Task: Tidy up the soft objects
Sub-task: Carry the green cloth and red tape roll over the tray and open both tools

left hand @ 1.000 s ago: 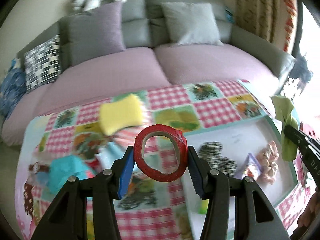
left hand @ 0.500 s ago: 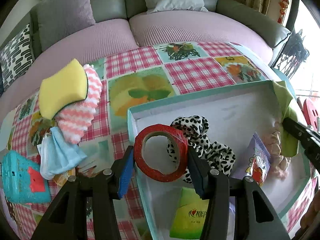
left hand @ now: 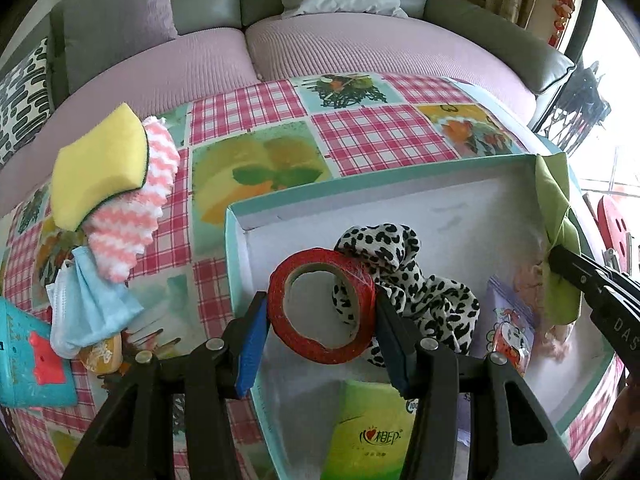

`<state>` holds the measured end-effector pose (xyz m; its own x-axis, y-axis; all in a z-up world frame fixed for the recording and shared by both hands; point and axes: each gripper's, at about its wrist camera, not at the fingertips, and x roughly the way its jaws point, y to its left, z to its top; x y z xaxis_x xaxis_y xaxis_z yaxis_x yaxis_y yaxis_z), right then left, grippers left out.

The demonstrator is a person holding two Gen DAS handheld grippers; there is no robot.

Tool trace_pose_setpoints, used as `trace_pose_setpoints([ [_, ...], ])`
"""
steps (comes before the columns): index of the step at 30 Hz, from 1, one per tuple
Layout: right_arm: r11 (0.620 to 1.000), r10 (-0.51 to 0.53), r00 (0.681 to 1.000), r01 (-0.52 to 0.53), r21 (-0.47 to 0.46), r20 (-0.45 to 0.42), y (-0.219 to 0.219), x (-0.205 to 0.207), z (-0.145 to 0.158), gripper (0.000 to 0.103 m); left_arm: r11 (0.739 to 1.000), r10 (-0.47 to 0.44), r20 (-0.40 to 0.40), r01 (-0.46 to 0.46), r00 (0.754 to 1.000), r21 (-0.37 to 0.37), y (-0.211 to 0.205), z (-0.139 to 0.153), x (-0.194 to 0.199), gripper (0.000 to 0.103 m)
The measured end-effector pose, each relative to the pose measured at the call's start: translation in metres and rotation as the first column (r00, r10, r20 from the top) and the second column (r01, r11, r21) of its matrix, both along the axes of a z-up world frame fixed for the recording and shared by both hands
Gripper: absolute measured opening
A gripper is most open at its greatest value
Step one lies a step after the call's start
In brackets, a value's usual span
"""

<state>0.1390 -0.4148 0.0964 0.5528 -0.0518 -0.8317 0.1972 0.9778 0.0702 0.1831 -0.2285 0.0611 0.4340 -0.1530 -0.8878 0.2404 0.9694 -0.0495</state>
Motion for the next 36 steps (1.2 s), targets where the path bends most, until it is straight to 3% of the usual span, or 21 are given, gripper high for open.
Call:
trace_pose_setpoints([
  [6, 1.0, 0.0, 1.0, 0.0, -0.009, -0.004, 0.0, -0.001, 0.003, 0.011, 1.0, 0.007, 0.003, -0.007, 1.0, 0.011, 0.003, 0.01, 0.0, 0.054],
  [12, 1.0, 0.004, 1.0, -0.004, -0.021, -0.004, 0.003, -0.004, 0.01, 0.011, 1.0, 0.017, 0.028, -0.017, 0.999, 0.008, 0.007, 0.025, -0.003, 0.067],
  [18, 1.0, 0.005, 1.0, -0.005, -0.03, 0.0, 0.004, -0.007, 0.017, 0.024, 0.998, 0.055, 0.049, -0.056, 0.997, 0.018, 0.016, 0.038, -0.005, 0.067],
  [25, 1.0, 0.016, 1.0, -0.016, -0.02, 0.0, 0.007, -0.008, 0.02, 0.025, 0.991, 0.123, 0.059, -0.125, 0.991, 0.044, 0.032, 0.041, -0.001, 0.068],
  [26, 1.0, 0.016, 1.0, -0.016, -0.021, 0.0, 0.008, -0.008, 0.02, 0.028, 0.99, 0.135, 0.055, -0.137, 0.989, 0.043, 0.034, 0.04, 0.0, 0.069],
  [27, 1.0, 0.015, 1.0, -0.015, -0.023, 0.0, 0.008, -0.009, 0.02, 0.042, 0.987, 0.149, 0.052, -0.152, 0.987, 0.045, 0.037, 0.039, 0.001, 0.072],
  [28, 1.0, 0.012, 1.0, -0.012, -0.026, 0.003, 0.008, -0.008, 0.02, 0.061, 0.985, 0.162, 0.052, -0.164, 0.985, 0.047, 0.039, 0.038, 0.002, 0.081],
  [30, 1.0, 0.01, 1.0, -0.01, -0.027, 0.006, 0.008, -0.008, 0.021, 0.068, 0.98, 0.189, 0.061, -0.193, 0.98, 0.053, 0.045, 0.036, 0.002, 0.091],
  [33, 1.0, 0.017, 1.0, -0.017, -0.019, 0.006, 0.01, -0.008, 0.021, 0.071, 0.971, 0.224, 0.072, -0.228, 0.972, 0.066, 0.052, 0.033, 0.002, 0.091],
  [36, 1.0, 0.018, 1.0, -0.018, -0.014, 0.006, 0.011, -0.007, 0.02, 0.088, 0.963, 0.254, 0.074, -0.26, 0.964, 0.076, 0.06, 0.028, 0.003, 0.091],
])
